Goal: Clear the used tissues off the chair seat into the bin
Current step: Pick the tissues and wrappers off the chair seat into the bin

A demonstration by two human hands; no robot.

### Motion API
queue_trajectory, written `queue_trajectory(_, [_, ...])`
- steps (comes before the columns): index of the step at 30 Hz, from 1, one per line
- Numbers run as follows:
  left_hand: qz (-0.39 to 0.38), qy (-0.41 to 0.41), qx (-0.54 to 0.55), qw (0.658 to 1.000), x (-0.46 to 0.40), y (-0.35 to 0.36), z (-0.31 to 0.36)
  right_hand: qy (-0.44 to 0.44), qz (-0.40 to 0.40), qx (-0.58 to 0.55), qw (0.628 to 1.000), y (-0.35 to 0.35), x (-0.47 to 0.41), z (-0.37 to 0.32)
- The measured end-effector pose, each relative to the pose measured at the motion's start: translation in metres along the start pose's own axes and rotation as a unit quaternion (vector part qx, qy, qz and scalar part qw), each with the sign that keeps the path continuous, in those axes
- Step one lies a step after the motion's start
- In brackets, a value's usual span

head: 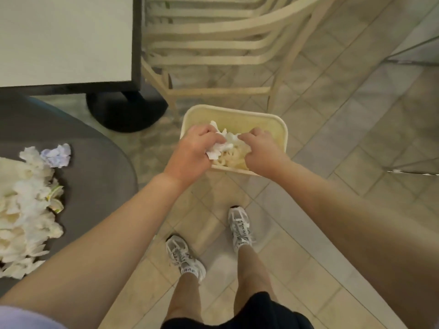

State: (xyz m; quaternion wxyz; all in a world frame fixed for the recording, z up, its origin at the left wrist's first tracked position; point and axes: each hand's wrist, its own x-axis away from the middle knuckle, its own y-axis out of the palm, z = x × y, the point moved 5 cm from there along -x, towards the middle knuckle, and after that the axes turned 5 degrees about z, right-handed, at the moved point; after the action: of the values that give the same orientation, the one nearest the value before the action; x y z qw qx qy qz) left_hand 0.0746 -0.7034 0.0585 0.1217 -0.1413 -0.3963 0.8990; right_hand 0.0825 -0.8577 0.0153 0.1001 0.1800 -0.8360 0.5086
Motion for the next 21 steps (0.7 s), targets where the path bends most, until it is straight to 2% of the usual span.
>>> queue_trajectory(2, [-0.034, -0.022, 0.012, 0.999, -0.010, 0.012, -0.003, 0.009, -0.013, -0.001, 1.000, -0.002, 0.001, 0.006])
queue_trajectory(7, [-0.112, -0.136, 0.055, 0.983, -0.019, 0.033, -0.017, -0.008, 0.073, -0.020, 0.997, -0.012, -0.003, 0.006])
queue_trajectory(9, [-0.126, -0.143, 0.050, 0.980, -0.019, 0.034, -0.021, -0.014, 0.080, -0.020, 0.996, -0.015, -0.005, 0.005])
queue_trajectory(13, [-0.063, -0.113, -0.026, 0.991, -0.012, 0.013, -0.021, -0.065, 0.100, 0.000, 0.993, -0.021, -0.008, -0.010])
queue_trajectory(17, [-0.022, -0.139, -0.062, 0.988, 0.011, -0.006, -0.027, -0.102, 0.071, 0.020, 0.992, -0.017, -0.012, -0.031])
queue_trajectory(21, [0.010, -0.183, -0.082, 0.980, 0.043, -0.024, -0.042, -0.172, 0.074, 0.007, 0.982, -0.004, -0.012, -0.065])
